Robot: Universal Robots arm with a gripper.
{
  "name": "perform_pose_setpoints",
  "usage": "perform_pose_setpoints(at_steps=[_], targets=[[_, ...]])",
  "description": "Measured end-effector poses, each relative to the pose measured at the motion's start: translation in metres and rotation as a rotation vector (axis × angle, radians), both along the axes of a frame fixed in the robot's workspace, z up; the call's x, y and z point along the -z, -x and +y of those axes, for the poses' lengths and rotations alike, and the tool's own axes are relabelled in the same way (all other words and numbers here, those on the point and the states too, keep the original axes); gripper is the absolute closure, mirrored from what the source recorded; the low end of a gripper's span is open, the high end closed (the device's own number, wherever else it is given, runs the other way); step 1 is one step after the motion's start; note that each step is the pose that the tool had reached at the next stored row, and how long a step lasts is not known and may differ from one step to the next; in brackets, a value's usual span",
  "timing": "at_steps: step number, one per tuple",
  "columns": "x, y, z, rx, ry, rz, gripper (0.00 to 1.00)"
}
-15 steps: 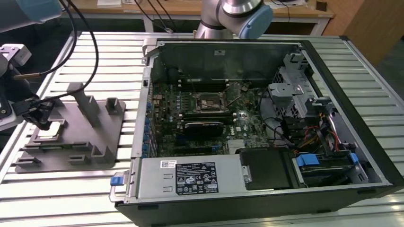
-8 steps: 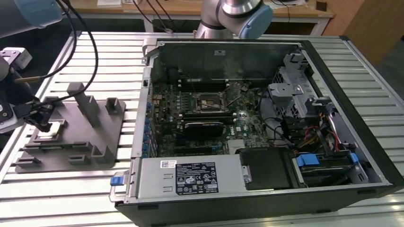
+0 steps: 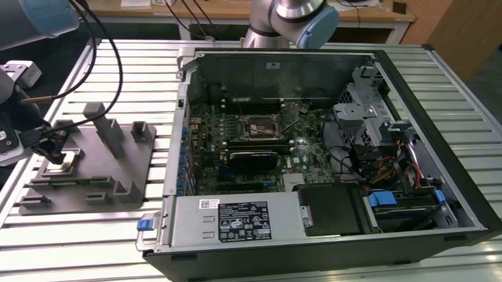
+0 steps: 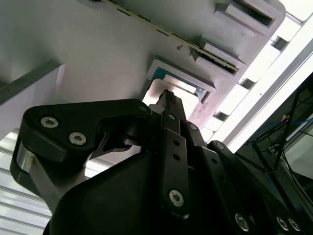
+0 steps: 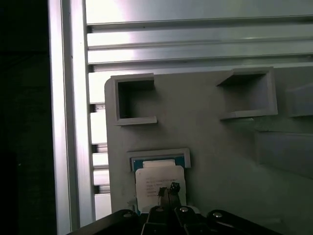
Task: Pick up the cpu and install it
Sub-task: 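Pick up the cpu and move it towards the insertion slot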
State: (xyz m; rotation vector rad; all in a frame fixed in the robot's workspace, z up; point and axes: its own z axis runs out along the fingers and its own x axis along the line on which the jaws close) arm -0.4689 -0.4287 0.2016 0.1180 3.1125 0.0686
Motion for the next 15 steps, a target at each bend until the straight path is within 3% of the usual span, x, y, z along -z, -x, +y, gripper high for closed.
perform_pose_setpoints(at_steps=[15], targets=[[0.0015,0.0015,0.0014,0.000,-0.0017,0.0000,0.89]])
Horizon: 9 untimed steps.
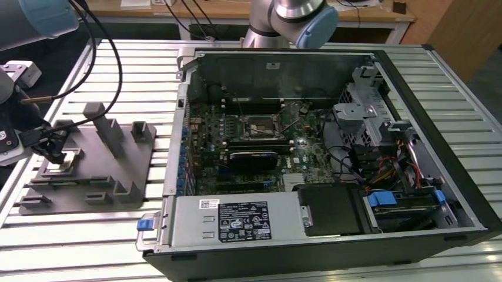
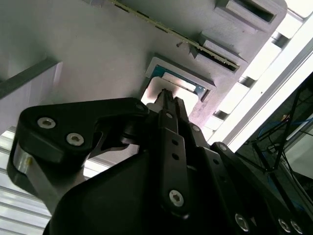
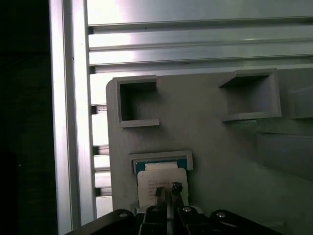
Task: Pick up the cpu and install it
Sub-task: 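Pick up the cpu and move it towards the insertion slot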
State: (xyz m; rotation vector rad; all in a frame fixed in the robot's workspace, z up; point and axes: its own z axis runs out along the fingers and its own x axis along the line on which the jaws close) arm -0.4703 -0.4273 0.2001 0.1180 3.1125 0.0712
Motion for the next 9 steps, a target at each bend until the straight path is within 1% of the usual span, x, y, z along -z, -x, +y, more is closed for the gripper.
perform_pose_setpoints(at_steps=[3,4,5,6,8,9], targets=[[0.0000,0.0000,0.0000,0.000,0.0000,0.0000,0.71],[0.0000,0.0000,0.0000,0.000,0.0000,0.0000,0.71],[0.0000,0.0000,0.0000,0.000,0.0000,0.0000,0.65],[0.0001,0.0000,0.0000,0.000,0.0000,0.0000,0.65],[0.0001,0.0000,0.0000,0.000,0.0000,0.0000,0.53],[0.0001,0.0000,0.0000,0.000,0.0000,0.0001,0.53]])
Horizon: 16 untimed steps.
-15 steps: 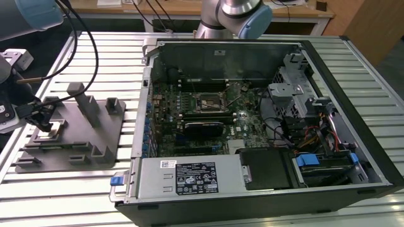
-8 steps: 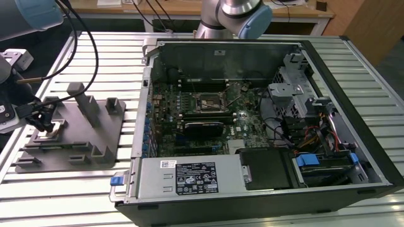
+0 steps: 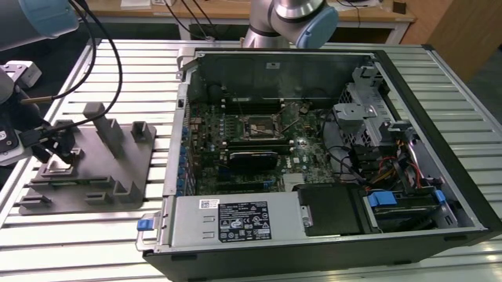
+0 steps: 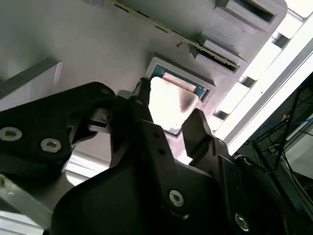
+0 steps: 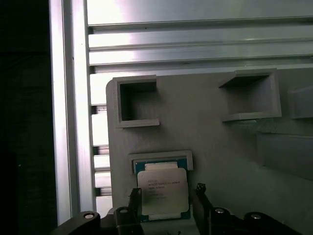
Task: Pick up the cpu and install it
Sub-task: 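Pick up the cpu and move it towards the insertion slot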
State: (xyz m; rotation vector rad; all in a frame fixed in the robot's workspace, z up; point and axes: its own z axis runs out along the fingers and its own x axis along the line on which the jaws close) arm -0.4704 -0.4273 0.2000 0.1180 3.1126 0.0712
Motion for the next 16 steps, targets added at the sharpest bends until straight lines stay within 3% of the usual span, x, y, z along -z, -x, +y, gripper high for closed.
perform_pose_setpoints(at_steps=[3,16], targets=[[0.0000,0.0000,0.0000,0.000,0.0000,0.0000,0.41],[0.0024,0.0000,0.0000,-0.045,-0.0001,-0.0001,0.41]])
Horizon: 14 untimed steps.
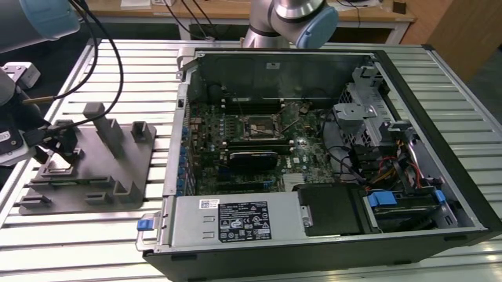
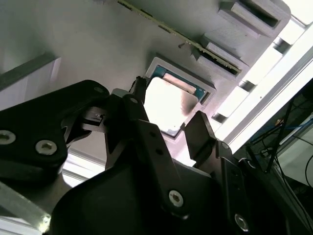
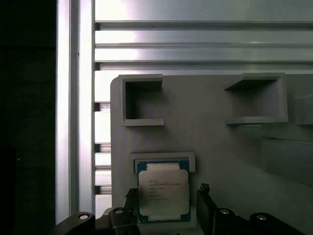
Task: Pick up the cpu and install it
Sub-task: 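Pick up the cpu and move it towards the insertion slot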
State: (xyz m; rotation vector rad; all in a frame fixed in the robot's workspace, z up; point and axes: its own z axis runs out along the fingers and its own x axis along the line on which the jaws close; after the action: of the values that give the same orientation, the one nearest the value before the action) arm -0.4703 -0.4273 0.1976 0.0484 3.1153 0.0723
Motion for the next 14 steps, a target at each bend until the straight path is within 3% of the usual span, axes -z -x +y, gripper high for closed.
perform_pose_setpoints(at_steps=[14], targets=[[0.0051,0.0009,0.0027,0.000,0.0000,-0.0001,0.41]])
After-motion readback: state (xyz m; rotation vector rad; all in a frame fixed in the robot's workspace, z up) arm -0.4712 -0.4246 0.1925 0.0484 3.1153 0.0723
